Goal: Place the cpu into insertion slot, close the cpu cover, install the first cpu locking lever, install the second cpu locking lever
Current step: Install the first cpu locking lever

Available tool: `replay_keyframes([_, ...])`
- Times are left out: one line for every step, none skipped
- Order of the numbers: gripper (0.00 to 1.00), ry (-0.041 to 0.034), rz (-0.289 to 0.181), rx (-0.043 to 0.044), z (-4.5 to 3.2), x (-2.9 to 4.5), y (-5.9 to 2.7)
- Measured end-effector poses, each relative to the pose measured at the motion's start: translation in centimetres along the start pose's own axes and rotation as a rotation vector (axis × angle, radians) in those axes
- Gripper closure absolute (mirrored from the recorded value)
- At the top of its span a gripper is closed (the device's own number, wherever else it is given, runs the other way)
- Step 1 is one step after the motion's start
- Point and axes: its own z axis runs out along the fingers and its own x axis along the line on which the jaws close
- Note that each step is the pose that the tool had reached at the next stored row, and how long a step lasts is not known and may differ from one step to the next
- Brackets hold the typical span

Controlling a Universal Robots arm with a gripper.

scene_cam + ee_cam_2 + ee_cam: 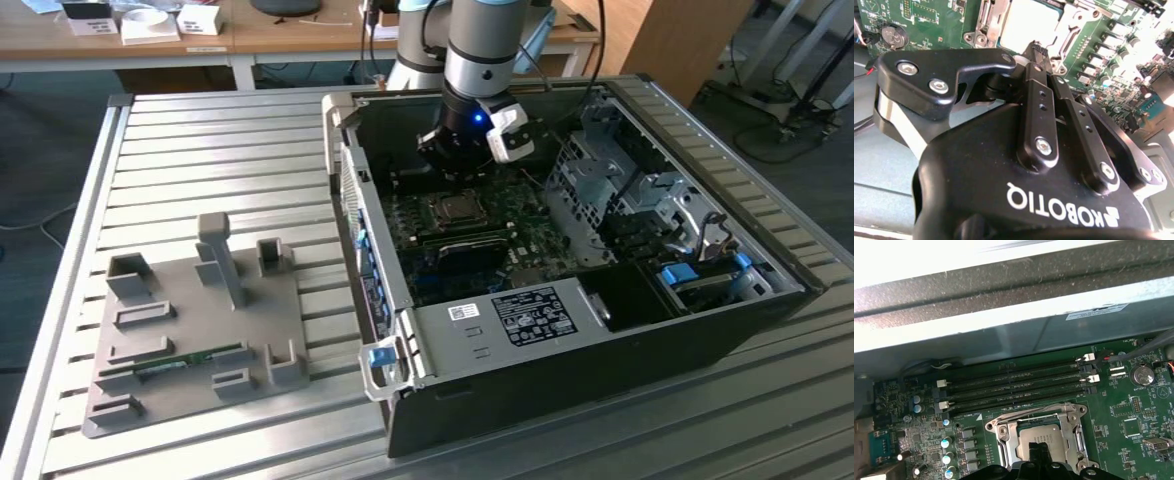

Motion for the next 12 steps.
replay_keyframes([0.89, 0.0000, 0.000, 0.0000, 0.00, 0.00, 0.00])
replay_keyframes([0.89, 0.0000, 0.000, 0.0000, 0.00, 0.00, 0.00])
replay_keyframes([0.89, 0.0000, 0.000, 0.0000, 0.00, 0.00, 0.00])
replay_keyframes([0.89, 0.0000, 0.000, 0.0000, -0.01, 0.00, 0.00])
replay_keyframes([0.89, 0.0001, 0.000, 0.0001, -0.01, 0.00, 0.00])
replay_keyframes([0.89, 0.0002, -0.002, 0.0000, -0.01, 0.00, 0.00])
replay_keyframes([0.89, 0.0006, -0.005, -0.0001, -0.01, 0.00, 0.00])
replay_keyframes([0.89, 0.0011, -0.011, -0.0003, 0.00, 0.00, 0.00])
replay_keyframes([0.89, 0.0018, -0.020, -0.0008, 0.00, 0.00, 0.00])
replay_keyframes([0.89, 0.0026, -0.029, -0.0013, 0.00, 0.00, 0.00])
replay_keyframes([0.89, 0.0035, -0.038, -0.0017, 0.00, 0.00, 0.00])
replay_keyframes([0.89, 0.0044, -0.049, -0.0022, 0.00, 0.00, 0.00])
